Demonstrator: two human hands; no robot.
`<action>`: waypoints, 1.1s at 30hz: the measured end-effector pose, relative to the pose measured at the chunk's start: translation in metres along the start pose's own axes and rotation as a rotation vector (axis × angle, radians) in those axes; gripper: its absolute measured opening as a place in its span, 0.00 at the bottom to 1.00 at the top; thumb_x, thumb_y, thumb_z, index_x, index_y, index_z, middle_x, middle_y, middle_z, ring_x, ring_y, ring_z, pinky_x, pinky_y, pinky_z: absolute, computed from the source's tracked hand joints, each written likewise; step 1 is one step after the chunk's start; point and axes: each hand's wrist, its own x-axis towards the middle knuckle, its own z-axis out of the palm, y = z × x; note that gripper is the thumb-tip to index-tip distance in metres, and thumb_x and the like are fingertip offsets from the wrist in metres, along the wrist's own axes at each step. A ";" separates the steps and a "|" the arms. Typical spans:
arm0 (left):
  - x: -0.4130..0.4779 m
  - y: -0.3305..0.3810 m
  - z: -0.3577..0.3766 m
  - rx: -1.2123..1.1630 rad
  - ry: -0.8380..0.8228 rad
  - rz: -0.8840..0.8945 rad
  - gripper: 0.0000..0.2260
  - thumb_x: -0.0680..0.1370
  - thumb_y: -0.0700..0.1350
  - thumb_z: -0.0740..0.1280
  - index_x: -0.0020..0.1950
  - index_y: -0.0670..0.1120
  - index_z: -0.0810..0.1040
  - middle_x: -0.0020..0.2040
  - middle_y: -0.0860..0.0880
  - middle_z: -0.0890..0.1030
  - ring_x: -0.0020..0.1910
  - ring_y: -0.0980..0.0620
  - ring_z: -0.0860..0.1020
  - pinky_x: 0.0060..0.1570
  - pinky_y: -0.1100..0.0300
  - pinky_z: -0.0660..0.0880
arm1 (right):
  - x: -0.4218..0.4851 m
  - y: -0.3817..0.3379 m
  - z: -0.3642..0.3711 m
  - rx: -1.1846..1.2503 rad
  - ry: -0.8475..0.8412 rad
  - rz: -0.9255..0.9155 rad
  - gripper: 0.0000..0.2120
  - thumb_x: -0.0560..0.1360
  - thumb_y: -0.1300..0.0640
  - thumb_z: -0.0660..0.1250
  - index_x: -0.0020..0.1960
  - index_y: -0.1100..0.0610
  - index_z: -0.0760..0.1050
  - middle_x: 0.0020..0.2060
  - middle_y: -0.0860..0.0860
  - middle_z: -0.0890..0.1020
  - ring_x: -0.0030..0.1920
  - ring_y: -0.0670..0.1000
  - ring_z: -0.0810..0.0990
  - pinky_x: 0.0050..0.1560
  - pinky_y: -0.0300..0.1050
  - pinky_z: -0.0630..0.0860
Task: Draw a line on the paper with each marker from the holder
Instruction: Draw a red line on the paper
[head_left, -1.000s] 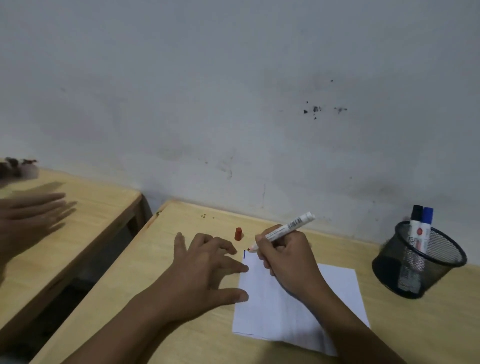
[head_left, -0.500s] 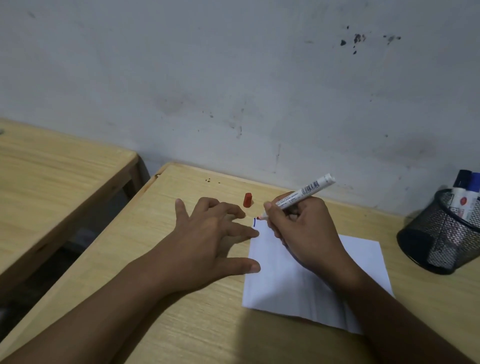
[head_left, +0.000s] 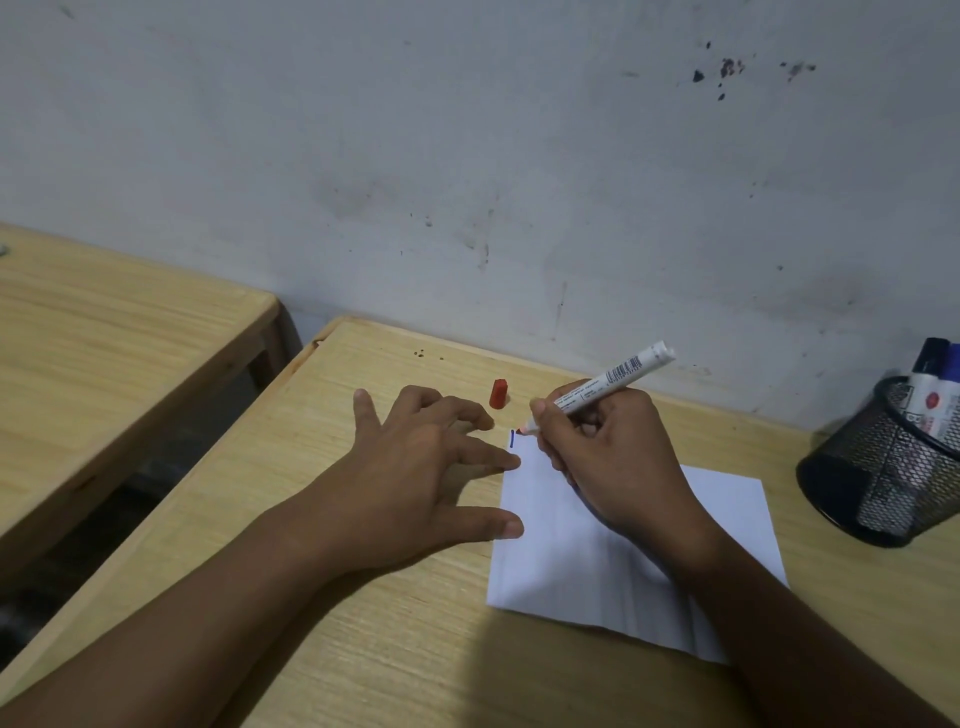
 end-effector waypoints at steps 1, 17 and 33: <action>0.000 0.000 0.000 -0.003 0.003 -0.001 0.30 0.66 0.76 0.60 0.66 0.67 0.73 0.73 0.62 0.65 0.73 0.55 0.53 0.69 0.26 0.46 | 0.000 0.000 0.000 -0.004 -0.004 -0.001 0.09 0.78 0.50 0.69 0.41 0.52 0.81 0.30 0.44 0.82 0.31 0.44 0.82 0.33 0.34 0.76; 0.000 0.000 0.000 -0.020 0.024 0.004 0.28 0.67 0.73 0.62 0.65 0.66 0.74 0.73 0.61 0.65 0.73 0.56 0.53 0.69 0.26 0.45 | -0.001 0.001 -0.002 0.002 -0.047 0.038 0.07 0.77 0.50 0.71 0.47 0.54 0.83 0.36 0.48 0.84 0.36 0.48 0.85 0.37 0.41 0.83; 0.008 0.004 -0.001 -0.340 0.211 -0.154 0.28 0.60 0.73 0.69 0.54 0.61 0.71 0.54 0.64 0.76 0.59 0.63 0.69 0.72 0.41 0.51 | 0.010 -0.027 -0.045 0.621 0.140 0.107 0.12 0.79 0.61 0.69 0.48 0.72 0.80 0.31 0.58 0.80 0.27 0.50 0.74 0.26 0.40 0.72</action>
